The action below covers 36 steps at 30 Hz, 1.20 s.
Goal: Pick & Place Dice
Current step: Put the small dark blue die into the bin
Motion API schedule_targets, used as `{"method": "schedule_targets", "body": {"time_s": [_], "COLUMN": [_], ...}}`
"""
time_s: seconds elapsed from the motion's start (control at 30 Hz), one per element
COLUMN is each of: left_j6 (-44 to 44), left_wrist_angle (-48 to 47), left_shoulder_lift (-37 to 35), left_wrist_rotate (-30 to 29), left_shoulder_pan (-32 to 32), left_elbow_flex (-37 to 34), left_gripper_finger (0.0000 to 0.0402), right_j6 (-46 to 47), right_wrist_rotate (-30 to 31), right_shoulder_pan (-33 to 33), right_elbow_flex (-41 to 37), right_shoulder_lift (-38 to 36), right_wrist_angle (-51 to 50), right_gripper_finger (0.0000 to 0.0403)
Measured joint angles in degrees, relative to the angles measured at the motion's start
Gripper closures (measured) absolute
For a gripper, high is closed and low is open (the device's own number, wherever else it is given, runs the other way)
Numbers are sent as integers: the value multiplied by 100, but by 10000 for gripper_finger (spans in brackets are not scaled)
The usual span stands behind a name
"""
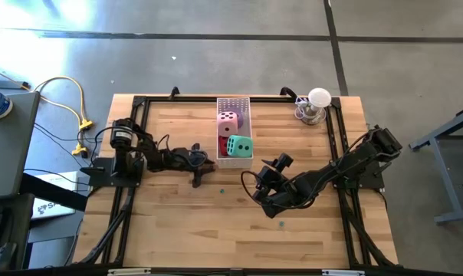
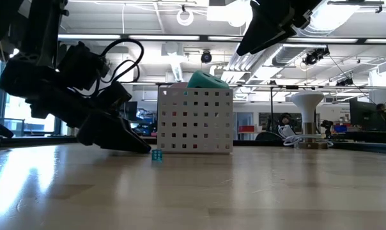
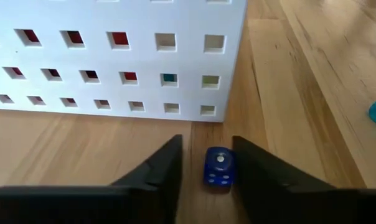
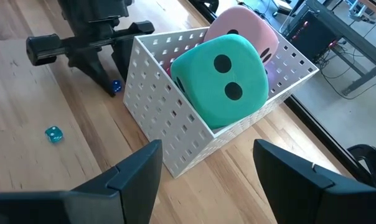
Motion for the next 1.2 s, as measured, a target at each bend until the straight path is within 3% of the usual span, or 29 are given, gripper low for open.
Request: {"method": "schedule_targets", "body": {"time_s": [0.2,0.63,0.83,1.07,1.2], "left_j6": [-7,62,323,604,925], "left_wrist_angle": [-50,-227,-1316,-2890,-3846], "left_shoulder_lift": [0,-340,-1407,-3356,-4370], "left_wrist_rotate": [-77,325,679,607,596], "left_shoulder_pan": [-24,-52,-207,-412,-492], "left_elbow_flex": [-1,-11,-46,36,443], "left_gripper_finger": [352,349,346,347,347], "right_j6": [0,2,2,2,2], "right_wrist_rotate": [0,0,-47,-127,-125], "right_shoulder_pan": [0,0,2,2,2], "right_elbow_flex": [0,0,0,2,2], "right_shoulder_lift": [0,0,0,0,0], "right_wrist_angle": [0,2,0,-4,-4], "right_gripper_finger": [159,159,159,159,159]}}
